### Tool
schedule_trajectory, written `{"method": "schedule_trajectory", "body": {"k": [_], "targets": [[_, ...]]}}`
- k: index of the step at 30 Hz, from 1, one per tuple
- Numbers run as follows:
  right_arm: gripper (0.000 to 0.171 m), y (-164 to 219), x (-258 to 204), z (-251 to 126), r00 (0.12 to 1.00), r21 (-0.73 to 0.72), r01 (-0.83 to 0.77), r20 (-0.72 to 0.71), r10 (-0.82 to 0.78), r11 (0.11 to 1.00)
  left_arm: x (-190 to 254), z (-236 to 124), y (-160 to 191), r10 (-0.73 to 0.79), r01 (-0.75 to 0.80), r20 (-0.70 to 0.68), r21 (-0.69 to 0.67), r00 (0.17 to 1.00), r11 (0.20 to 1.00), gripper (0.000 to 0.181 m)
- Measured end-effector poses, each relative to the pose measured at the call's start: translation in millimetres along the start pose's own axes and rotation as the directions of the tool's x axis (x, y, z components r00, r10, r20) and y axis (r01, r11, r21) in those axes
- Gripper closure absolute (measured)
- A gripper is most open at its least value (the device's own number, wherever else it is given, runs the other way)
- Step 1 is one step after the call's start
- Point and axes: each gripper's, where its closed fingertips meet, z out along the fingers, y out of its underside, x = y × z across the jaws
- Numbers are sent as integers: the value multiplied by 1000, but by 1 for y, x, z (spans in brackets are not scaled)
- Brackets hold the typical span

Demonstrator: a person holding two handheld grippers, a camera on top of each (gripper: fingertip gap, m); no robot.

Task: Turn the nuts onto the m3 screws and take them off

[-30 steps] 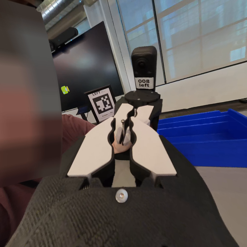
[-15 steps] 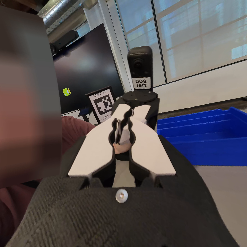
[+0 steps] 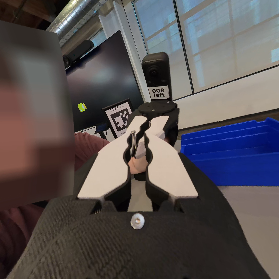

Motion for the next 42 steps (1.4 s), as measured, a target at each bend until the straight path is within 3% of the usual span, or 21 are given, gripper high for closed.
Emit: {"method": "schedule_trajectory", "body": {"k": [23,42], "targets": [[152,0,-12,8,999,0,26,39,-26,1000,8,6,2,28,-28,-13,-18,1000,999,179],[154,-8,-18,-1,990,20,139,31,-140,990,10,9,-1,164,-164,44,-14,985,986,179]]}}
